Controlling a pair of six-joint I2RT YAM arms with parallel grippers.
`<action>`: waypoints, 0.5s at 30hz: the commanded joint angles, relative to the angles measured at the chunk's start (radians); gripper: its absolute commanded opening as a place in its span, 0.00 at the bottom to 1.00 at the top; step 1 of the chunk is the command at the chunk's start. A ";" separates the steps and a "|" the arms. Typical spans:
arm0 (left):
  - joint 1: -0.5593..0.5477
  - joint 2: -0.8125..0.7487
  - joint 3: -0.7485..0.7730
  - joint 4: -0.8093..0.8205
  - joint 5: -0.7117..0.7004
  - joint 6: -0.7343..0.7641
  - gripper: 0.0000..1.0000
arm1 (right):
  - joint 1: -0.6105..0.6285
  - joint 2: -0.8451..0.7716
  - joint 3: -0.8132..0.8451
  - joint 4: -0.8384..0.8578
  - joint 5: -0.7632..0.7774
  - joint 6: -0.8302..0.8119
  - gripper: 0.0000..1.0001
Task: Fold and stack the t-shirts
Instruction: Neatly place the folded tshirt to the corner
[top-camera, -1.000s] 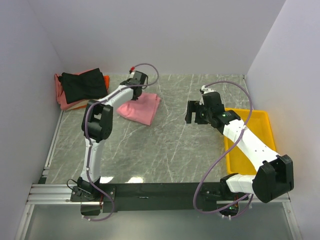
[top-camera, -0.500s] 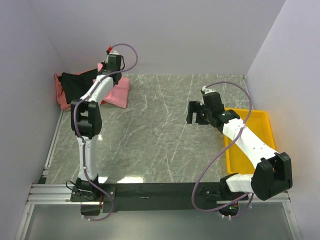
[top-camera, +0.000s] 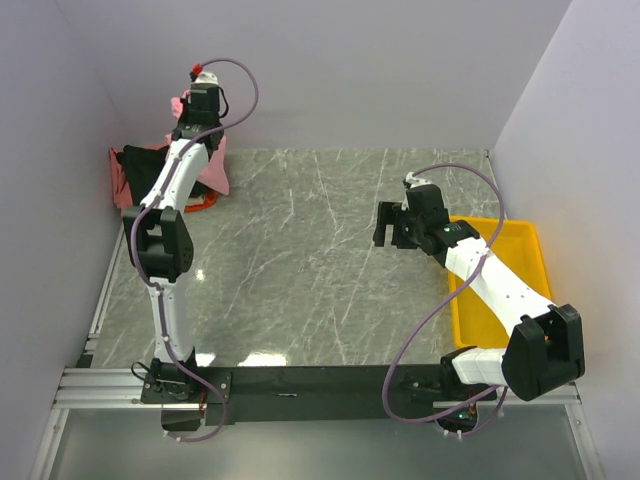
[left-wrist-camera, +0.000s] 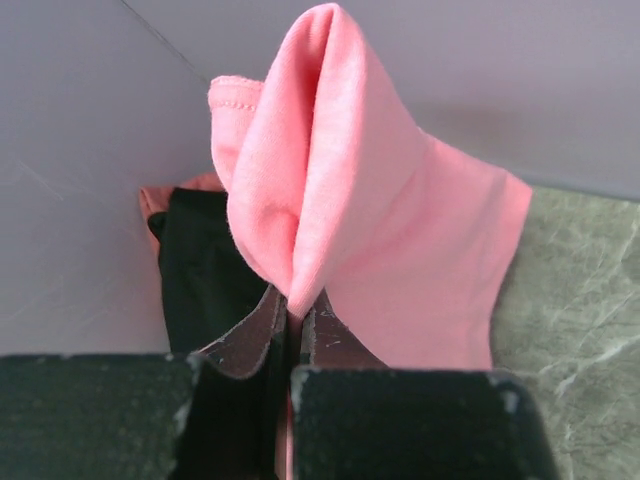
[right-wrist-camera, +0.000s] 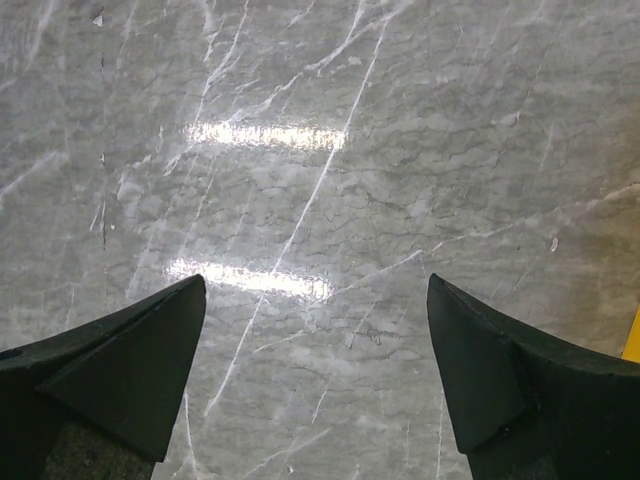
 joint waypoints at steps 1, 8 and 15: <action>0.025 -0.116 0.030 0.079 0.036 0.017 0.01 | -0.009 0.002 0.002 0.046 0.003 0.011 0.97; 0.101 -0.119 0.048 0.056 0.106 -0.006 0.00 | -0.009 0.003 0.002 0.045 0.008 0.008 0.97; 0.174 -0.079 -0.012 0.079 0.146 0.006 0.01 | -0.009 0.023 0.017 0.029 0.016 0.006 0.97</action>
